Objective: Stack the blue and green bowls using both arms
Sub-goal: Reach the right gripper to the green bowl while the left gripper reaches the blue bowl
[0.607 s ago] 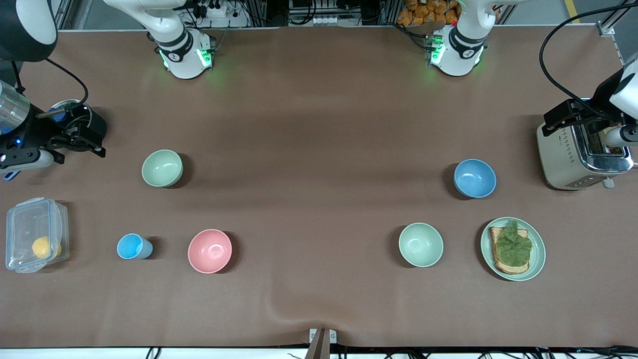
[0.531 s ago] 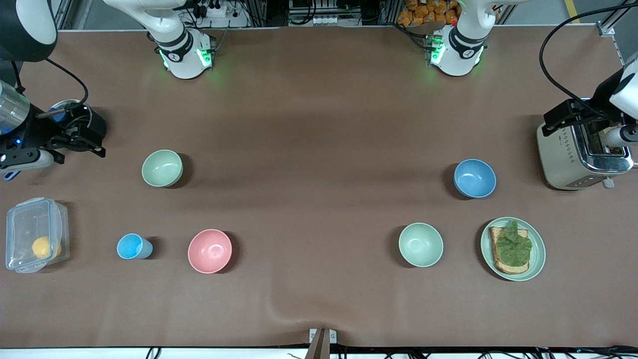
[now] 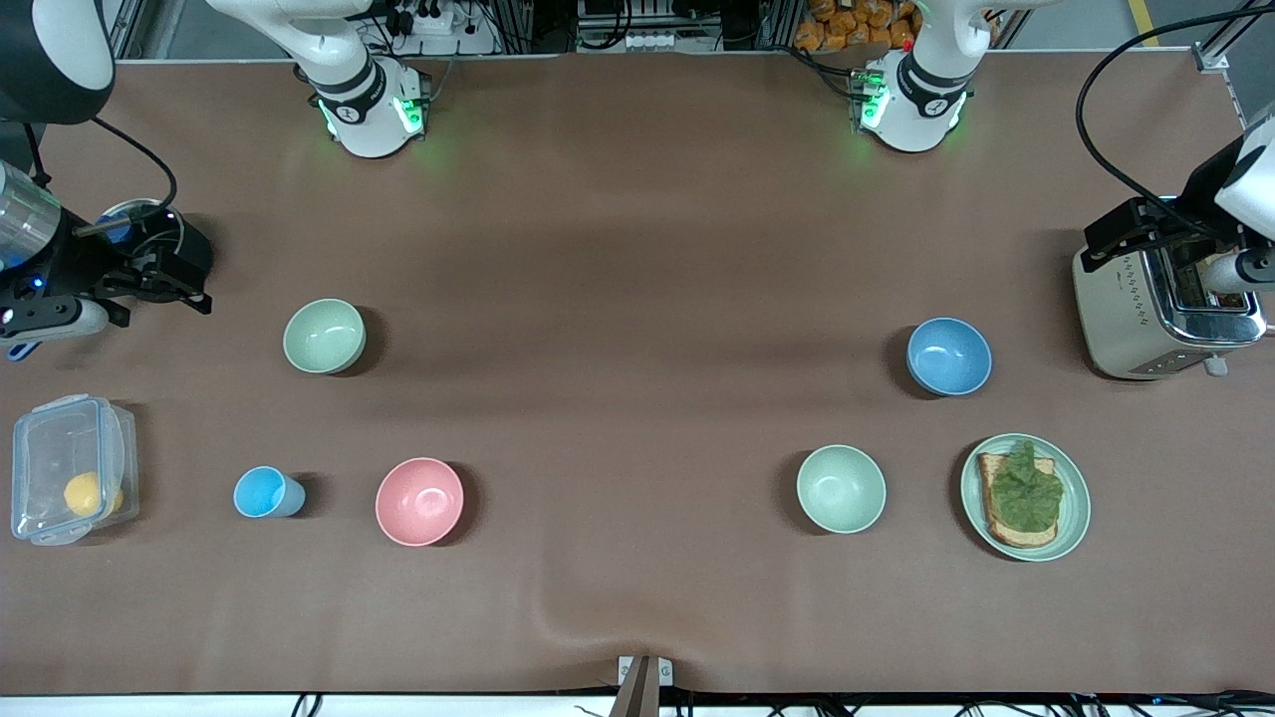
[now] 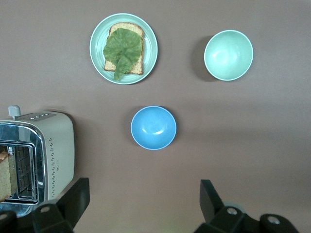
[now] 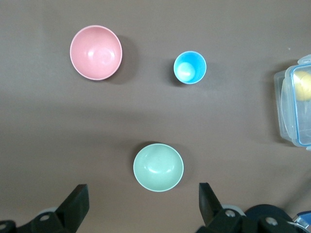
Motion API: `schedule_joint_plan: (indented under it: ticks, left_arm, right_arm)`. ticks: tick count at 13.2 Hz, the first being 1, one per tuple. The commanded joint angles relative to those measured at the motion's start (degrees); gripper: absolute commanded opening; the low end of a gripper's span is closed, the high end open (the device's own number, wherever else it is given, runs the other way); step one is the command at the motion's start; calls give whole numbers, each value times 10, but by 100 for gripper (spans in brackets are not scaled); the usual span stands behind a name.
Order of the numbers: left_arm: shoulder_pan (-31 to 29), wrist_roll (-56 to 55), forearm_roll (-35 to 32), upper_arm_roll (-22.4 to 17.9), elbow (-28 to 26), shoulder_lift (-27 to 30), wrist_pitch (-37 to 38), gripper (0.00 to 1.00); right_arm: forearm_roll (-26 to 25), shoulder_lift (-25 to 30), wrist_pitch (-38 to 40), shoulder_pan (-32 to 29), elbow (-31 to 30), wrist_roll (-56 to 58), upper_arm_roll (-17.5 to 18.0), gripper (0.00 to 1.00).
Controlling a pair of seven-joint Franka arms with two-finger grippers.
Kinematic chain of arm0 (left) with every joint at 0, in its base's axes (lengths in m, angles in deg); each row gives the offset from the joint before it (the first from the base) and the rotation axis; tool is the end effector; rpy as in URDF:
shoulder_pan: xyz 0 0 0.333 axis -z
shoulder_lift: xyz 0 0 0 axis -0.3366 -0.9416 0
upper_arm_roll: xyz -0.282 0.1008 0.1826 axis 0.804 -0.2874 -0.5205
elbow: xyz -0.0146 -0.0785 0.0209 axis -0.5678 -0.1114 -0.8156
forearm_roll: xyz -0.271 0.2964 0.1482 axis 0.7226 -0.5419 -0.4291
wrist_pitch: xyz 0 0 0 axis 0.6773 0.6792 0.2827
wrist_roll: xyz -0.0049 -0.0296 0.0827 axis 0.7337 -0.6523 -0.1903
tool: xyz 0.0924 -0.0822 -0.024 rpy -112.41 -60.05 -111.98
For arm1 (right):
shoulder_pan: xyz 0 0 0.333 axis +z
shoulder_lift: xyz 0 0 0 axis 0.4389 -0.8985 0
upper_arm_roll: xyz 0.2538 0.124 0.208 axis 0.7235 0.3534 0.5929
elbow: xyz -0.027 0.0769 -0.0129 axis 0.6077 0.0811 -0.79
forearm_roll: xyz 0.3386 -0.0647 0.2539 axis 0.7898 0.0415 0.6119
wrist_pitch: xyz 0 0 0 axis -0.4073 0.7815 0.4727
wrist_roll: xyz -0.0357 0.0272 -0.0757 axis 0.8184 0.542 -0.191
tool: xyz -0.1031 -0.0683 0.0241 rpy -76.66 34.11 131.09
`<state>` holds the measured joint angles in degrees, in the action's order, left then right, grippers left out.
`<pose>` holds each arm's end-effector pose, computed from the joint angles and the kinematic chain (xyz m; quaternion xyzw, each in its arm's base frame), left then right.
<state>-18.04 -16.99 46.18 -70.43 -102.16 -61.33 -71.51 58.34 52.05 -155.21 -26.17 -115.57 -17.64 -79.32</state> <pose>0.5991 -0.0408 0.6433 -0.9997 -0.0150 0.0172 0.0016 0.6078 -0.0022 0.5728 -0.9975 -0.0677 -0.0010 0.0191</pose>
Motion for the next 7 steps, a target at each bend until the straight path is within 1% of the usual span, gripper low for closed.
schedule_joint_plan:
  ticks: [1, 4, 5, 7]
  left_arm:
    - [-1, 4, 7, -2, -6, -16, 4, 100]
    - [-2, 3, 7, -1, -48, -20, -3, 100]
    - [-3, 3, 7, -2, -70, -22, -22, 100]
    - [-20, 3, 6, -2, -134, -21, -77, 100]
  right_arm:
    - [2, -23, 11, -6, -1, -1, -1, 100]
    - [-20, -48, 4, -19, -2, 0, -2, 100]
    - [-19, -59, 4, -21, -3, 1, -1, 100]
    - [-20, -68, 1, -32, -15, 8, -1, 100]
